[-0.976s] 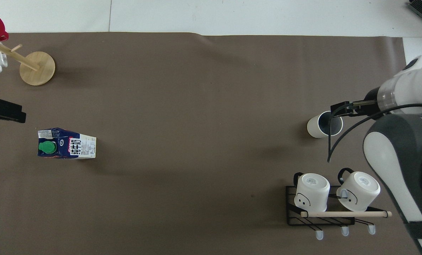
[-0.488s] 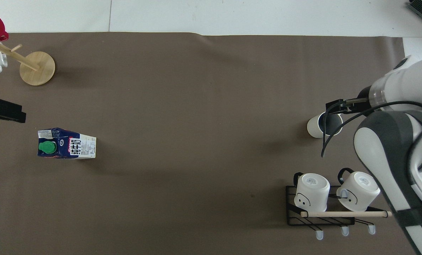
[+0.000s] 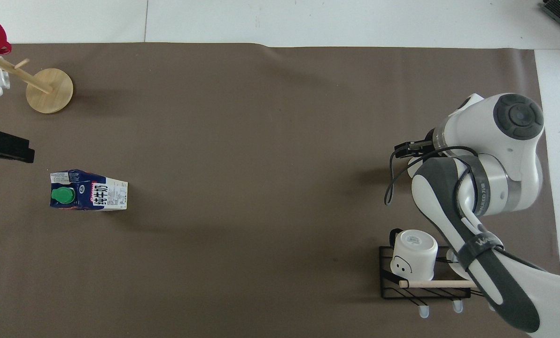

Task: Place cup and milk on table
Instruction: 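Reach the right gripper down to the white mug's rim, then close the right gripper on the white mug and lift it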

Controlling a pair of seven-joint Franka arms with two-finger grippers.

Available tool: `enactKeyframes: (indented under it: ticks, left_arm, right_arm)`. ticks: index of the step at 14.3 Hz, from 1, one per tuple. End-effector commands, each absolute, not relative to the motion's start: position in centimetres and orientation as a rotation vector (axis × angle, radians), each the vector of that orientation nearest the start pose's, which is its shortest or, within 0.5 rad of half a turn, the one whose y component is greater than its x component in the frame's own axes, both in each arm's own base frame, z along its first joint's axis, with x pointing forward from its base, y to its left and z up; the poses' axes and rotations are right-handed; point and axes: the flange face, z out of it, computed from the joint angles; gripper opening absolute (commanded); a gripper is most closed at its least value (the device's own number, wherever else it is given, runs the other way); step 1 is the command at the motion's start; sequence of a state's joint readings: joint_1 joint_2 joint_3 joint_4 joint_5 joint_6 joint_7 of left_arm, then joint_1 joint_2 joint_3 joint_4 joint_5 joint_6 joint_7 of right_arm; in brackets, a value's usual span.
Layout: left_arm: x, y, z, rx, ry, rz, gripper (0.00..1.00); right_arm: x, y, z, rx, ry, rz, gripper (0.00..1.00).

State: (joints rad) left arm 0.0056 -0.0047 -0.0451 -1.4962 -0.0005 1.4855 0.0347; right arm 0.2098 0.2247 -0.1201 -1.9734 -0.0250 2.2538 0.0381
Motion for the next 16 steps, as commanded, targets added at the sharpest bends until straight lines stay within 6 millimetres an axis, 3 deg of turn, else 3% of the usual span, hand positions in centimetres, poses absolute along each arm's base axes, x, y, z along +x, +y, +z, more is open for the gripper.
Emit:
enactKeyframes:
  ticks: [1,4,11,14,15,16]
  left_arm:
    - [54.3,-1.9,66.1,-3.155,0.104,0.010,1.00]
    - [54.3,-1.9,66.1,-3.155,0.104,0.010,1.00]
    - [54.3,-1.9,66.1,-3.155,0.104,0.010,1.00]
    - [54.3,-1.9,66.1,-3.155,0.104,0.012,1.00]
    - [54.3,-1.9,66.1,-3.155,0.104,0.010,1.00]
    - [54.3,-1.9,66.1,-3.155,0.104,0.012,1.00]
  right_arm:
    - [59.6,5.3,34.5,-3.176,-0.091,-0.102,1.00]
    - [59.9,5.2,32.7,-3.179,-0.090,-0.090,1.00]
    - [60.2,5.2,33.1,-3.182,-0.159,-0.091,1.00]
    - [60.2,4.6,33.9,-3.182,-0.168,-0.100,0.35]
    - [60.3,3.7,34.0,-3.181,-0.172,-0.101,0.20]
    - [60.4,3.5,34.0,-3.179,-0.173,-0.101,0.10]
